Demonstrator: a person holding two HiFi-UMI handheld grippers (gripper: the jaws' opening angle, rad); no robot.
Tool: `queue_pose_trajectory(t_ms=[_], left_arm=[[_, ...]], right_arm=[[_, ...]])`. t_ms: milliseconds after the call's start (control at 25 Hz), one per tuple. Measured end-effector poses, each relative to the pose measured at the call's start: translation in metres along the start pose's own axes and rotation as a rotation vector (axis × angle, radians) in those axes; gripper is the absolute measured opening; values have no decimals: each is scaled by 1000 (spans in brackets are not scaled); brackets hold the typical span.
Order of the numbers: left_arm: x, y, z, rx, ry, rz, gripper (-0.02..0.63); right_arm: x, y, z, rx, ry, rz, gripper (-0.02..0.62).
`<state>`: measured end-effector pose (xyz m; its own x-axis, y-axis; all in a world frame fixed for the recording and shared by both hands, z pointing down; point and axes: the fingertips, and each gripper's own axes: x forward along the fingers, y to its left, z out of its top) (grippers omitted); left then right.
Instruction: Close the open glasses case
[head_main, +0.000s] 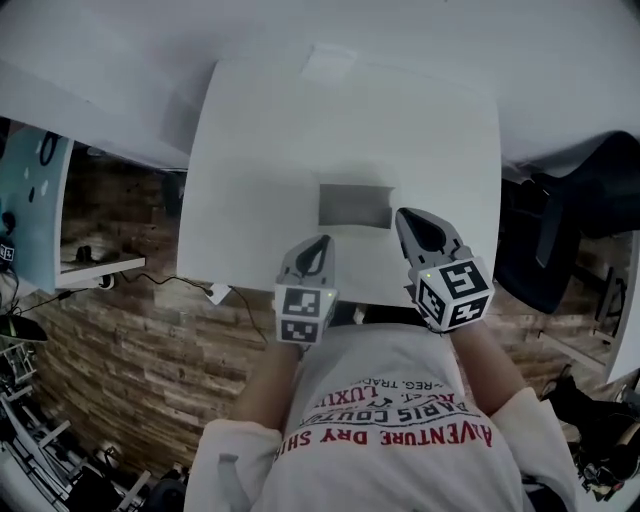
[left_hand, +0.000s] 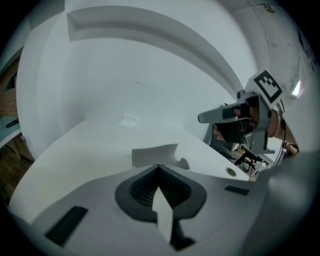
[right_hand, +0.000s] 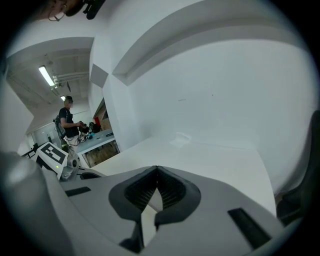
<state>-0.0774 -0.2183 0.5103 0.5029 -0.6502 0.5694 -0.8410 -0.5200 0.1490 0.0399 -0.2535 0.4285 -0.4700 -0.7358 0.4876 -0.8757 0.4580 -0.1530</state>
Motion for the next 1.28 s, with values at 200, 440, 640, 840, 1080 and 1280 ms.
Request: queue_pose_trajectory(t_ms=[200, 440, 640, 840, 1080, 1280], left_arm=[[31, 3, -27, 31, 85, -32, -3], [51, 4, -44, 8, 127, -21, -3], [59, 6, -47, -38, 146, 5, -3], [61, 8, -48, -86, 150, 21, -3], [61, 9, -49, -169, 149, 29, -3], [60, 10, -49, -215, 150, 43, -3]], right_arm=[[30, -14, -5, -26, 77, 0, 11], [54, -32, -14, -57, 150, 21, 12], [72, -46, -15, -110, 209, 37, 11], [95, -49, -28, -151, 304, 94, 11], [112, -45, -43, -167, 385, 134, 11], [116, -44, -53, -145, 427, 144, 11]])
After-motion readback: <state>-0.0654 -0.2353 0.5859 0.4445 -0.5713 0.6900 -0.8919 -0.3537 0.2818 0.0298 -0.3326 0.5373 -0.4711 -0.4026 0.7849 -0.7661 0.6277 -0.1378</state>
